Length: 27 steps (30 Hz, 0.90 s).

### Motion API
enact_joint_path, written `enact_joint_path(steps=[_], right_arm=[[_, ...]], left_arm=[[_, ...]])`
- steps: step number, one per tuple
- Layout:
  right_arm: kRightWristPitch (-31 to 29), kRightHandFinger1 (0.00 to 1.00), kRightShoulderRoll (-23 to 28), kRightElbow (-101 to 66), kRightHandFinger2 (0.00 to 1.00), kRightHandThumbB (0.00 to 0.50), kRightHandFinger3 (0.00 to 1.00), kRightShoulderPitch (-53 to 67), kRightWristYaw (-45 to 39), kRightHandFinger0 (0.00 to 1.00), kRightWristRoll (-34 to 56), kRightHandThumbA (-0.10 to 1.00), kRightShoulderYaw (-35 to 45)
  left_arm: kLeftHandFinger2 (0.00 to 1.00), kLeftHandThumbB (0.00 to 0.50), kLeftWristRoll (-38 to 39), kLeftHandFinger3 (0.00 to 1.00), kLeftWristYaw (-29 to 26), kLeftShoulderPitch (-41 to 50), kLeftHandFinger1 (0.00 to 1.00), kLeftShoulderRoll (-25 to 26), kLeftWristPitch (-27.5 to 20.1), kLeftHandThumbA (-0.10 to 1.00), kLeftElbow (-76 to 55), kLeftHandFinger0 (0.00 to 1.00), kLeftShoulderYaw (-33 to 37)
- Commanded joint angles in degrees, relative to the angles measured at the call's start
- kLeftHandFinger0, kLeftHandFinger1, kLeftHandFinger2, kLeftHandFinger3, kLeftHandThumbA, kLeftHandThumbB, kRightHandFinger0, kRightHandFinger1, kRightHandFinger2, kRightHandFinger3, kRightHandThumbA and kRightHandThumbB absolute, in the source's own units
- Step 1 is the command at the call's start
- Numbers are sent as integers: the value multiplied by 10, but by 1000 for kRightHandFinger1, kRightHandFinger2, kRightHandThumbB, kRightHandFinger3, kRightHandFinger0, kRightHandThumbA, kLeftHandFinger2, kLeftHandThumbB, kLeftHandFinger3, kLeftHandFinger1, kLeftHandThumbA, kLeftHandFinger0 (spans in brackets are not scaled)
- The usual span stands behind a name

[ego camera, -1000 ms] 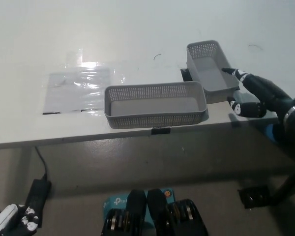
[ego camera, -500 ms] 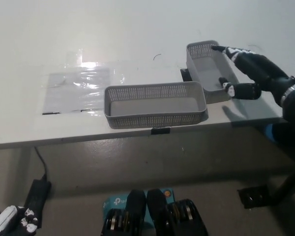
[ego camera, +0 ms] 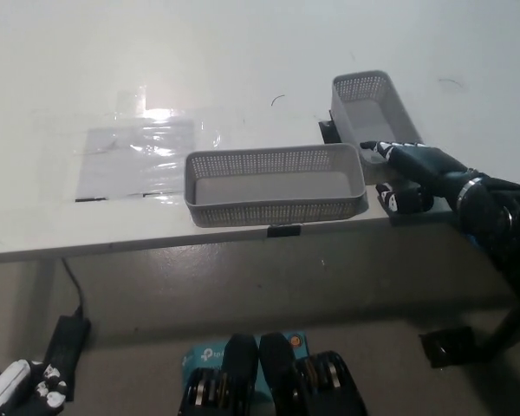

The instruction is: The robot uses its right hand to pick up the grey box kept on the middle on the desk and place it on top of another box next to it in a right angle

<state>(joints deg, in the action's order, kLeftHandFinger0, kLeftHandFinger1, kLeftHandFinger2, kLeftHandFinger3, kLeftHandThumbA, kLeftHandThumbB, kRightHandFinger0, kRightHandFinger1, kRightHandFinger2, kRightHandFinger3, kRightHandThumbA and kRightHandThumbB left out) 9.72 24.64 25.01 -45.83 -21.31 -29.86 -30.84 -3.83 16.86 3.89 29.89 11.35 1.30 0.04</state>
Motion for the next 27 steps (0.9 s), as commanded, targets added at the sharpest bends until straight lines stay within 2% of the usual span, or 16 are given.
enact_joint_path(steps=[1,5,7,9,10,12,13,14,15,16,17,18,20,22,25,27], right_arm=[[-35,1000,-3,24,1000,351,1000,-25,12,1000,-29,300,-4],[-44,1000,-3,41,1000,348,1000,-33,33,1000,-74,318,-24],[-26,1000,-6,39,1000,345,1000,-35,37,1000,-91,257,-29],[-7,1000,-4,32,1000,311,1000,-40,26,982,-119,289,-45],[8,1000,3,23,1000,273,1000,-50,13,838,-166,282,-74],[13,1000,6,21,1000,247,1000,-55,8,759,-179,232,-83],[9,670,2,38,790,223,1000,-77,18,459,-213,117,-105],[10,603,2,38,747,224,1000,-77,18,396,-214,111,-106],[1,174,6,41,378,235,869,-85,28,26,-239,-26,-123],[0,103,7,41,318,236,835,-87,29,1,-242,-36,-126],[-5,4,12,47,86,226,777,-100,33,0,-291,-67,-161],[-3,0,12,54,75,212,775,-106,32,0,-308,14,-176],[-7,0,11,64,69,189,711,-115,33,0,-325,20,-194],[-14,7,10,83,42,13,586,-127,38,0,-357,-55,-227],[-25,60,2,110,192,0,562,-138,60,0,-355,-100,-239],[-60,21,7,128,154,0,346,-128,153,0,-335,-100,-226]], left_arm=[[0,500,1,124,11,-6,0,26,0,-100,-14,0,-8],[0,494,-3,125,8,-6,0,26,1,-100,-19,0,-9],[0,500,-2,125,7,-4,0,25,12,-100,-25,0,-12],[10,500,-4,141,6,-3,9,25,20,-100,-31,16,-12],[5,498,-5,139,8,-3,0,28,5,-100,-25,0,-10],[3,493,-7,143,9,-2,0,29,-4,-100,-22,0,-8],[5,500,-9,142,5,0,0,31,-4,-100,-26,0,-13],[6,500,-9,142,5,0,0,31,-4,-100,-26,0,-13],[5,498,-9,142,5,1,0,31,-1,-100,-30,0,-13],[4,498,-9,142,6,1,0,31,0,-100,-30,0,-13],[3,496,-13,143,4,3,0,32,-3,-100,-33,0,-12],[2,499,-13,143,4,3,0,32,0,-100,-34,0,-12],[0,500,-12,144,3,3,0,31,-2,-100,-34,0,-13],[6,500,-13,147,0,4,0,29,0,-100,-33,0,-14],[18,500,-13,131,-2,10,3,31,1,-100,-40,2,-19],[27,500,-23,137,-4,12,6,32,7,-100,-47,1,-17]])
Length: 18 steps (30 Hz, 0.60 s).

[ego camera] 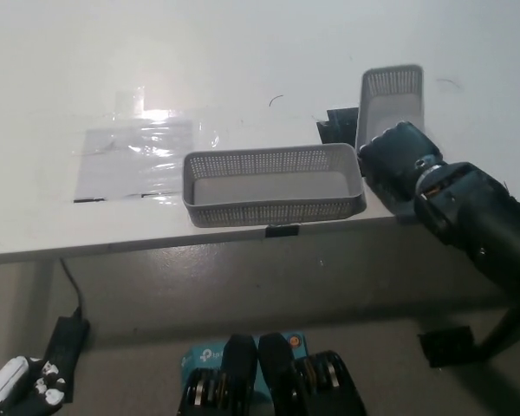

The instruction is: The robot uses its right hand to pick up the grey box kept on the middle on the desk and place it on top of another box next to it in a right angle

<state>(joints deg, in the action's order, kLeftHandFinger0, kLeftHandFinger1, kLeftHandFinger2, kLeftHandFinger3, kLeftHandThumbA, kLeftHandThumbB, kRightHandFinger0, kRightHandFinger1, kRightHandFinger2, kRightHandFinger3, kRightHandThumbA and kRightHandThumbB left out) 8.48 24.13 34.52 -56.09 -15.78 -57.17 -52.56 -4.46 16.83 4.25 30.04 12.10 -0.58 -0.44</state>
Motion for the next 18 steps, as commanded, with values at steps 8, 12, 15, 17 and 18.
enact_joint_path(steps=[8,12,15,17,18], right_arm=[[-142,68,10,100,388,183,30,0,341,0,-20,-100,43],[-164,100,16,85,303,205,17,10,374,0,-5,-100,66],[-177,91,18,69,384,229,75,19,371,0,15,-100,89],[-181,72,24,53,396,242,150,25,367,0,21,-100,105],[-184,61,23,56,398,241,188,26,369,0,19,-100,107]], left_arm=[[4,500,-22,143,-3,8,0,33,-8,-100,-24,0,-13],[0,500,-21,144,-4,8,0,31,-6,-100,-22,0,-14],[0,500,-25,137,-6,10,0,30,-13,-100,-17,0,-12],[0,500,-22,138,-2,9,0,30,-4,-100,-19,0,-11],[0,500,-22,139,-1,9,0,30,-3,-100,-19,0,-11]])
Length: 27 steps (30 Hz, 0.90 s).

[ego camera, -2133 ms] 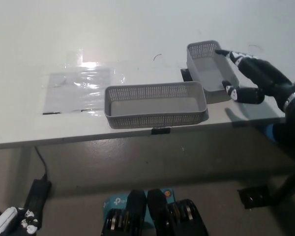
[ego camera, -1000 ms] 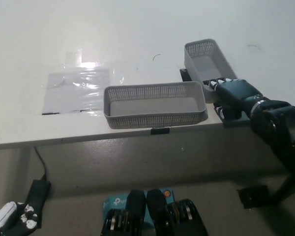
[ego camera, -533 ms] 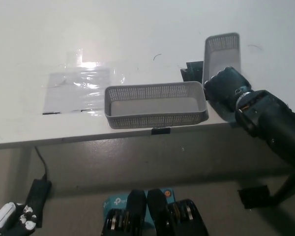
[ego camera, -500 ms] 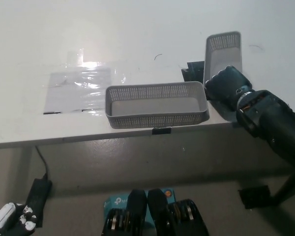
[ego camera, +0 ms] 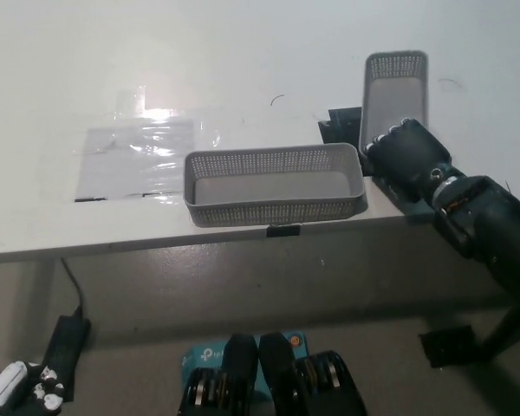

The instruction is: The robot uses its right hand to pick up the grey box kept on the middle on the desk and place it on top of another box next to it in a right angle

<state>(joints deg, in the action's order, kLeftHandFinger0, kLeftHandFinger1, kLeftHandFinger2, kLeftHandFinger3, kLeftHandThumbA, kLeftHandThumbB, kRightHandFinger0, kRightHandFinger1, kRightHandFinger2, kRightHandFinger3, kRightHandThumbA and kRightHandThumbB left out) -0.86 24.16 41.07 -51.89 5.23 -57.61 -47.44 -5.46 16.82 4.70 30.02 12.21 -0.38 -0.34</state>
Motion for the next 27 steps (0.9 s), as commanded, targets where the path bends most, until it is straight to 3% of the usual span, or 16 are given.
enact_joint_path(steps=[1,4,6,8,10,13,16,19,21,24,27], right_arm=[[-101,49,30,-21,395,228,219,-15,154,0,29,-100,64],[-105,11,34,-36,333,220,198,-8,144,0,30,-100,83],[-112,34,43,-63,360,204,215,-3,94,0,51,-100,106],[-118,0,47,-81,293,235,156,2,78,0,56,-100,126],[-124,0,53,-96,310,244,132,4,67,0,58,-100,139],[-131,0,58,-109,244,254,61,-1,48,0,55,-100,153],[-140,0,69,-114,266,287,45,-11,60,0,25,-100,150],[-154,0,76,-115,262,277,4,-20,43,0,51,-100,171],[-160,0,76,-114,266,275,0,-24,44,0,51,-100,179],[-147,2,70,-171,311,332,32,-15,-9,0,78,-100,200],[-140,24,52,-229,363,265,124,3,-67,0,123,-100,215]], left_arm=[[10,500,-13,140,-3,5,0,30,-10,-100,-20,0,-13],[21,500,-9,144,-1,5,2,30,-8,-100,-18,0,-15],[22,500,-5,148,0,7,0,29,-7,-100,-19,0,-18],[24,500,-5,161,1,7,0,28,-1,-100,-20,0,-19],[23,500,-2,162,3,7,0,27,-4,-100,-18,0,-20],[9,500,-2,157,1,10,0,23,-6,-100,-18,0,-22],[1,500,1,149,4,10,0,22,-8,-100,-16,0,-24],[13,500,-1,157,5,9,0,22,-3,-100,-17,0,-23],[11,500,1,161,6,8,0,24,-2,-100,-17,0,-26],[0,500,-3,147,5,7,0,25,0,-100,-17,0,-25],[21,500,-6,152,9,2,10,30,-9,-100,-12,11,-22]])
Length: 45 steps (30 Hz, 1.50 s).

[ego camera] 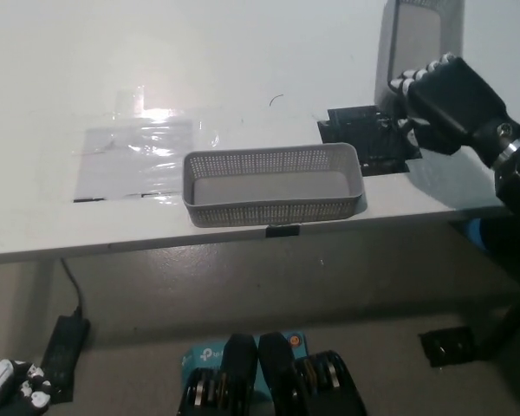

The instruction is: The robot uses its right hand to pick up the grey box kept on the middle on the desk and place it on top of another box next to it in a right angle

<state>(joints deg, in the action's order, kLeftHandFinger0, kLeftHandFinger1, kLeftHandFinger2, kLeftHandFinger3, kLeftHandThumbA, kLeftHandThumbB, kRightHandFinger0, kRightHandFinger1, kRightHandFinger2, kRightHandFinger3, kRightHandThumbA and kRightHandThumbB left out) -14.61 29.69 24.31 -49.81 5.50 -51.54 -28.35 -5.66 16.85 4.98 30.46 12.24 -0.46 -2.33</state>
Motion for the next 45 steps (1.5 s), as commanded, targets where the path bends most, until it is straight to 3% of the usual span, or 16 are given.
enact_joint_path(steps=[1,3,4,5,6,8,12,18,20,24,29,36,40,43,45], right_arm=[[-4,9,-8,-72,341,264,125,-15,-78,0,68,-100,23],[20,6,-17,-112,336,224,158,-7,-123,0,71,-100,20],[23,0,-19,-119,294,212,118,-4,-130,0,70,-100,20],[23,0,-19,-121,286,212,106,-2,-134,0,70,-100,23],[18,0,-35,-141,193,263,43,3,-137,0,74,-100,16],[37,0,-48,-164,158,246,14,8,-170,0,73,-100,13],[38,0,-65,-181,259,185,16,12,-210,0,81,-100,9],[30,0,-76,-181,220,222,1,15,-235,0,90,-100,15],[34,0,-76,-181,305,218,67,15,-255,0,98,-100,16],[43,0,-72,-185,348,219,191,11,-286,0,95,-100,13],[44,0,-69,-182,345,259,238,-2,-307,0,90,-100,17],[42,0,-63,-190,362,245,259,-5,-345,0,97,-100,15],[52,0,-67,-203,327,255,239,-1,-362,0,95,-100,17],[52,0,-72,-205,266,221,192,8,-365,0,102,-100,17],[48,0,-75,-203,262,231,192,13,-361,0,100,-100,17]], left_arm=[[21,500,-3,152,8,-1,8,25,-7,-100,-13,11,-3],[11,500,-3,149,9,-4,0,24,-4,-100,-15,0,-1],[6,500,-3,147,9,-4,0,24,-3,-100,-14,0,-1],[4,500,-3,146,10,-5,0,24,-3,-100,-14,0,0],[0,500,-6,146,9,-5,0,24,-3,-100,-13,0,1],[20,500,-11,159,8,-5,0,25,1,-100,-17,0,3],[16,500,-6,156,11,-6,0,25,-1,-100,-13,0,3],[22,500,-2,154,14,-11,0,26,-2,-100,-14,0,2],[16,500,2,155,16,-12,0,25,4,-100,-12,0,1],[0,498,1,165,19,-12,0,25,16,-100,-20,0,1],[0,500,2,157,21,-24,0,26,16,-100,-12,0,-1],[3,500,3,126,25,-33,0,30,2,-100,-9,0,-2],[4,500,6,123,26,-35,0,29,3,-100,-6,0,-3],[0,500,0,142,23,-33,0,29,10,-100,-14,0,-2],[24,500,2,143,24,-32,1,29,8,-100,-15,0,-2]])
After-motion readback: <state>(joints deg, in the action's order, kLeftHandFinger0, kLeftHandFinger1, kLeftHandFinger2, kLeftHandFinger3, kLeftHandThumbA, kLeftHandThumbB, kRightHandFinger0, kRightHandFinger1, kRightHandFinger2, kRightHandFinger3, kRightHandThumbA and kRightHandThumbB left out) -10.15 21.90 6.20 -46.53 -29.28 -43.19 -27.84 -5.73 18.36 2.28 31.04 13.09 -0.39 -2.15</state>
